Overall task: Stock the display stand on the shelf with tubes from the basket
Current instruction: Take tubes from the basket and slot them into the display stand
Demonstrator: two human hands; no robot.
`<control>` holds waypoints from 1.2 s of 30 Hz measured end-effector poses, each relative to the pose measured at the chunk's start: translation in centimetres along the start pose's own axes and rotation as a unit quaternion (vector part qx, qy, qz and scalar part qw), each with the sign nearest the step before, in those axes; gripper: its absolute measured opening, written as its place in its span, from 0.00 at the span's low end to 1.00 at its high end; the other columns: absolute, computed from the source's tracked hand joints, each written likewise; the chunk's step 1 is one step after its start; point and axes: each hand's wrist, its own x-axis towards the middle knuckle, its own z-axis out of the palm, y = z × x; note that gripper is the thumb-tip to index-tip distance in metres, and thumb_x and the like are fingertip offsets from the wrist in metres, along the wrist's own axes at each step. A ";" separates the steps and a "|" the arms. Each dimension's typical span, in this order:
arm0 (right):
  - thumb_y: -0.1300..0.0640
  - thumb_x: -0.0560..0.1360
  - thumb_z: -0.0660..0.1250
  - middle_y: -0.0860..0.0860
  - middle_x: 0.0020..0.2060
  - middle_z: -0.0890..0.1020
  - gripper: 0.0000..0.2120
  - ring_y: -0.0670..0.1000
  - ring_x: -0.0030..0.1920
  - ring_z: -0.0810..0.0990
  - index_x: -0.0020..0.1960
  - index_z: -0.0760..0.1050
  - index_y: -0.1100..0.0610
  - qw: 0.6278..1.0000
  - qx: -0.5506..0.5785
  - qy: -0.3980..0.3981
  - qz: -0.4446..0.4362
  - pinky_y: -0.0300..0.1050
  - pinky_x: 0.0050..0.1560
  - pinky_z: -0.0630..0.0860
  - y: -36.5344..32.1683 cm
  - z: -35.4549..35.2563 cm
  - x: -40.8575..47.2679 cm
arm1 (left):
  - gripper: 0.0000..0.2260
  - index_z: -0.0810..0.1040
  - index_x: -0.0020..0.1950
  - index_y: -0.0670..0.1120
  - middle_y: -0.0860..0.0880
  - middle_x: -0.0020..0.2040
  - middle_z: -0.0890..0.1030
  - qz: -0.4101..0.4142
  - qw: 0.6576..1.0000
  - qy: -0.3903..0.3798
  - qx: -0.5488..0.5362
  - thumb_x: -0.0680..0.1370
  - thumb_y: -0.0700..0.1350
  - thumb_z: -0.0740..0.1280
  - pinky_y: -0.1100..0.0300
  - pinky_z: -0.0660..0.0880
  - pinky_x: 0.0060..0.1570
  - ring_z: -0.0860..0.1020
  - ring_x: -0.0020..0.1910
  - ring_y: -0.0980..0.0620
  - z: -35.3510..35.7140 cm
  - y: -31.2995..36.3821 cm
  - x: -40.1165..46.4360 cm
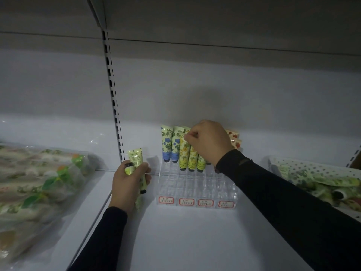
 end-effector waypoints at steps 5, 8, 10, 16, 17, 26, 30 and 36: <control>0.51 0.76 0.66 0.48 0.32 0.80 0.16 0.48 0.34 0.78 0.34 0.79 0.59 1.000 0.002 -0.007 0.020 0.43 0.39 0.76 0.2 0.3 0.5 | 0.03 0.78 0.45 0.46 0.40 0.43 0.84 0.001 1.000 0.000 -0.003 0.77 0.43 0.71 0.53 0.74 0.34 0.79 0.35 0.47 0.0 0.0 0.1; 0.50 0.76 0.67 0.49 0.36 0.82 0.15 0.49 0.37 0.79 0.37 0.82 0.59 0.999 0.009 -0.015 0.033 0.44 0.41 0.77 0.2 0.2 0.7 | 0.03 0.78 0.45 0.45 0.39 0.43 0.83 -0.003 1.000 0.000 -0.005 0.76 0.42 0.71 0.54 0.74 0.33 0.79 0.35 0.47 0.0 0.0 0.1; 0.49 0.76 0.67 0.47 0.36 0.81 0.14 0.48 0.37 0.79 0.38 0.82 0.58 0.999 0.014 -0.020 0.033 0.43 0.42 0.77 0.3 0.2 0.7 | 0.03 0.78 0.45 0.46 0.38 0.43 0.83 -0.004 1.000 0.001 -0.005 0.76 0.42 0.71 0.54 0.74 0.33 0.79 0.35 0.46 0.0 -0.1 0.1; 0.50 0.76 0.66 0.46 0.35 0.80 0.12 0.48 0.37 0.79 0.39 0.82 0.55 0.999 0.002 -0.020 0.032 0.44 0.41 0.77 0.1 0.2 0.6 | 0.04 0.78 0.44 0.46 0.36 0.44 0.83 -0.012 1.000 -0.004 -0.004 0.75 0.43 0.71 0.53 0.73 0.34 0.79 0.35 0.46 0.1 0.1 0.0; 0.50 0.76 0.66 0.48 0.37 0.82 0.12 0.49 0.38 0.79 0.40 0.82 0.55 0.999 -0.002 -0.021 0.031 0.44 0.42 0.78 0.1 0.2 0.6 | 0.03 0.78 0.44 0.46 0.36 0.44 0.83 -0.014 1.000 -0.005 -0.006 0.74 0.43 0.71 0.53 0.73 0.34 0.79 0.36 0.46 0.1 0.3 -0.1; 0.45 0.77 0.65 0.47 0.38 0.73 0.14 0.47 0.39 0.73 0.46 0.83 0.53 0.997 0.055 0.059 -0.014 0.43 0.41 0.71 -0.6 -1.7 -1.3 | 0.04 0.76 0.53 0.43 0.41 0.46 0.85 -0.028 0.992 -0.019 -0.118 0.81 0.42 0.65 0.55 0.79 0.37 0.81 0.38 0.47 -0.4 2.2 -1.2; 0.47 0.78 0.65 0.50 0.37 0.80 0.14 0.45 0.38 0.76 0.45 0.83 0.56 0.985 0.162 -0.047 -0.035 0.41 0.43 0.73 -0.7 -1.9 -3.6 | 0.12 0.77 0.59 0.43 0.47 0.37 0.82 -0.075 0.978 -0.116 -0.154 0.79 0.48 0.65 0.57 0.79 0.40 0.81 0.37 0.49 -0.7 3.7 -2.4; 0.53 0.82 0.60 0.43 0.62 0.76 0.17 0.44 0.59 0.77 0.70 0.71 0.51 0.926 0.309 -0.217 -0.015 0.41 0.59 0.75 -1.2 -2.5 -5.4 | 0.16 0.80 0.59 0.38 0.44 0.42 0.82 -0.142 0.943 -0.282 -0.108 0.78 0.49 0.66 0.60 0.79 0.34 0.81 0.35 0.50 1.5 5.8 -6.1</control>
